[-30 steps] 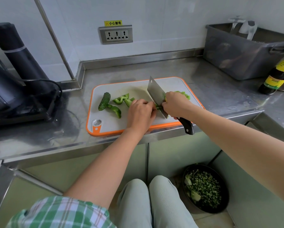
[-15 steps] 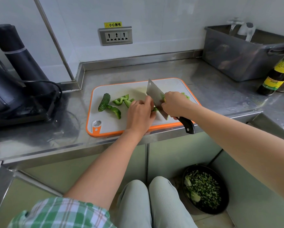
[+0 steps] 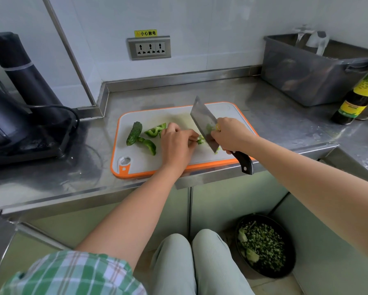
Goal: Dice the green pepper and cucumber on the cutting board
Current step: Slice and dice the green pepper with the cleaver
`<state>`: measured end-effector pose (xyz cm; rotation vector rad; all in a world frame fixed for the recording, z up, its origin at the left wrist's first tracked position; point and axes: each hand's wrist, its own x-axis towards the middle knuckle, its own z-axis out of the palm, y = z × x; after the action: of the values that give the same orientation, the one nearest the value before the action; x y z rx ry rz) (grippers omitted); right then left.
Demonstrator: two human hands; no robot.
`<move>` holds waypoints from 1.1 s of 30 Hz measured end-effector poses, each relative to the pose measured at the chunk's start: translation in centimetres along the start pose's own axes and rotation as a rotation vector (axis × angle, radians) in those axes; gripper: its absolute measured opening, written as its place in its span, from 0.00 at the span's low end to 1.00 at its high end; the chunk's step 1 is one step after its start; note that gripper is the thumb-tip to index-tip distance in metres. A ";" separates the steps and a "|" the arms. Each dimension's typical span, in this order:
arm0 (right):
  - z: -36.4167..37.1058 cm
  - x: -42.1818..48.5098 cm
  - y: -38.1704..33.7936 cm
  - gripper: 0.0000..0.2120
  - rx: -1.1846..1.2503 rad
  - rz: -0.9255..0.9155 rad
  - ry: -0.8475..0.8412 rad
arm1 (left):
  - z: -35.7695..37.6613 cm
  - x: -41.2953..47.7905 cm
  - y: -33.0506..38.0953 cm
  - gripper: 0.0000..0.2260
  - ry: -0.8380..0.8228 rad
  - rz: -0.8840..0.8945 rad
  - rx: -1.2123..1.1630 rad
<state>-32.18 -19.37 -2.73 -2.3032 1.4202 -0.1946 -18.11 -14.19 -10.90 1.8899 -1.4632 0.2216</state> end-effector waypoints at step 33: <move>-0.5 -0.5 -0.2 0.10 -0.085 -0.025 -0.041 | -0.6 0.1 0.4 0.07 -0.042 0.019 0.178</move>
<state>-32.45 -18.98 -2.18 -2.3799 1.4054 -0.0960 -18.23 -13.94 -10.26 2.0335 -1.5332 0.3330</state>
